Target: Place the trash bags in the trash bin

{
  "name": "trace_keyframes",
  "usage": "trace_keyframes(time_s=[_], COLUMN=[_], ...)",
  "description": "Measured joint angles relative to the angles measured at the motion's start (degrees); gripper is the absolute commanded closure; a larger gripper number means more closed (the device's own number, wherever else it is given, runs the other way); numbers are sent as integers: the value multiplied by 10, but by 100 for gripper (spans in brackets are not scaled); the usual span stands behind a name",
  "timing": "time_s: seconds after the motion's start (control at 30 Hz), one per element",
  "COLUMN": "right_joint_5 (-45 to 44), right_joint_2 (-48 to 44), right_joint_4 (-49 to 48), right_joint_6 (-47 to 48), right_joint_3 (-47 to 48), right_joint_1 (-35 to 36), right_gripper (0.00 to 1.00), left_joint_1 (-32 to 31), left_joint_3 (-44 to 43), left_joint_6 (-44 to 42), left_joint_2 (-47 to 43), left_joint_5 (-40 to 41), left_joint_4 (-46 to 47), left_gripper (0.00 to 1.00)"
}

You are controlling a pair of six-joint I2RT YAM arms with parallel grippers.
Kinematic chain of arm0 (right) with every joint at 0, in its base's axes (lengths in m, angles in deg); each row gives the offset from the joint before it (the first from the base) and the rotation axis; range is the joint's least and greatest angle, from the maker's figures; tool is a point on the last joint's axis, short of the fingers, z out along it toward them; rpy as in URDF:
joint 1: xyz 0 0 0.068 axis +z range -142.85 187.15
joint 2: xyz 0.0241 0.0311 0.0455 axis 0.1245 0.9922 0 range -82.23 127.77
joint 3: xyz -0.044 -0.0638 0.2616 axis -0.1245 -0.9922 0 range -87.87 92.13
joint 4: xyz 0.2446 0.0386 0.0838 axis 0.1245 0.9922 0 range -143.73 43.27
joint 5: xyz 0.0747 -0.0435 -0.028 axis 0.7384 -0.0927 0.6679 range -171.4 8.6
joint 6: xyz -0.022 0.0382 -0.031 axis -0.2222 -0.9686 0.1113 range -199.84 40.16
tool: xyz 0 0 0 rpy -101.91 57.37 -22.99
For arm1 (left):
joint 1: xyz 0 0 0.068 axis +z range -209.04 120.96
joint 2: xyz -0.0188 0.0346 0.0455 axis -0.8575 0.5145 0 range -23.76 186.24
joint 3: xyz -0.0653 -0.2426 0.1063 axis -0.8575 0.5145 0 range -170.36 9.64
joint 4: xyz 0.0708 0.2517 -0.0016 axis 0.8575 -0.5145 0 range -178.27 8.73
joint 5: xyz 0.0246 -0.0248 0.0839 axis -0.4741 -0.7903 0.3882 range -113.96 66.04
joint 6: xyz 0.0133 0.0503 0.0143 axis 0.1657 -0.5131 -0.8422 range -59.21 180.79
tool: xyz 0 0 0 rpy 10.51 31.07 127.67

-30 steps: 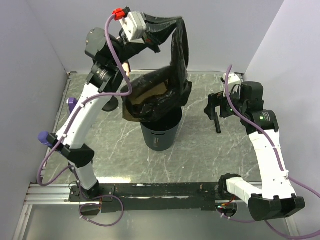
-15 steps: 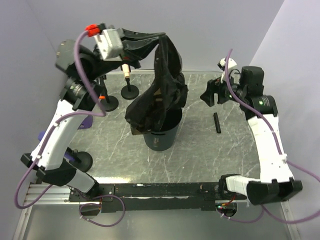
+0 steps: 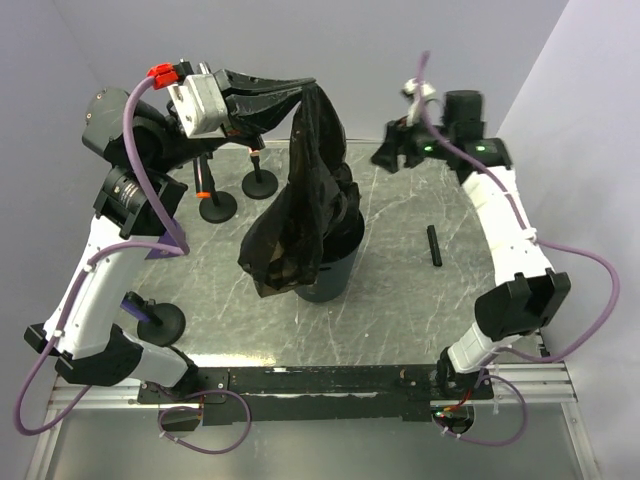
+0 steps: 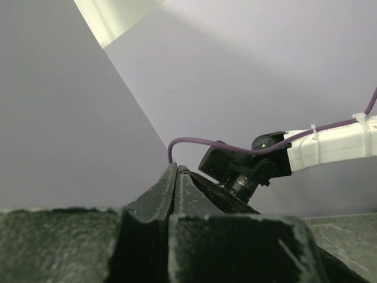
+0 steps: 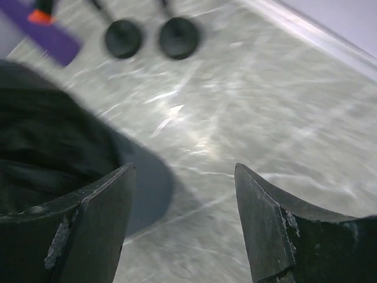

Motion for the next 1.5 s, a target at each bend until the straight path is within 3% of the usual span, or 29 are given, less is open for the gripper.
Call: trace_keyframes(time_s=[0.2, 0.3, 0.7, 0.97, 1.2, 1.33, 1.5], right_joint_5=[8, 12, -37, -62, -34, -4, 28], right_joint_2=[-13, -31, -94, -170, -221, -240, -243], right_joint_4=[2, 11, 31, 60, 69, 69, 74], right_joint_6=[27, 27, 41, 78, 88, 79, 79], right_joint_3=[-70, -132, -146, -138, -149, -174, -202], right_joint_1=[120, 145, 84, 57, 51, 51, 58], right_gripper=[27, 26, 17, 21, 22, 29, 52], left_joint_1=[0, 0, 2, 19, 94, 116, 113], left_joint_3=[7, 16, 171, 154, 118, 55, 36], left_joint_6=[-15, -21, -60, -56, 3, 61, 97], left_joint_2=[0, 0, -35, 23, 116, 204, 260], left_joint_5=[3, 3, 20, 33, 32, 36, 36], left_joint_4=[-9, -13, -14, 13, 69, 98, 108], left_gripper=[99, 99, 99, 100, 100, 99, 99])
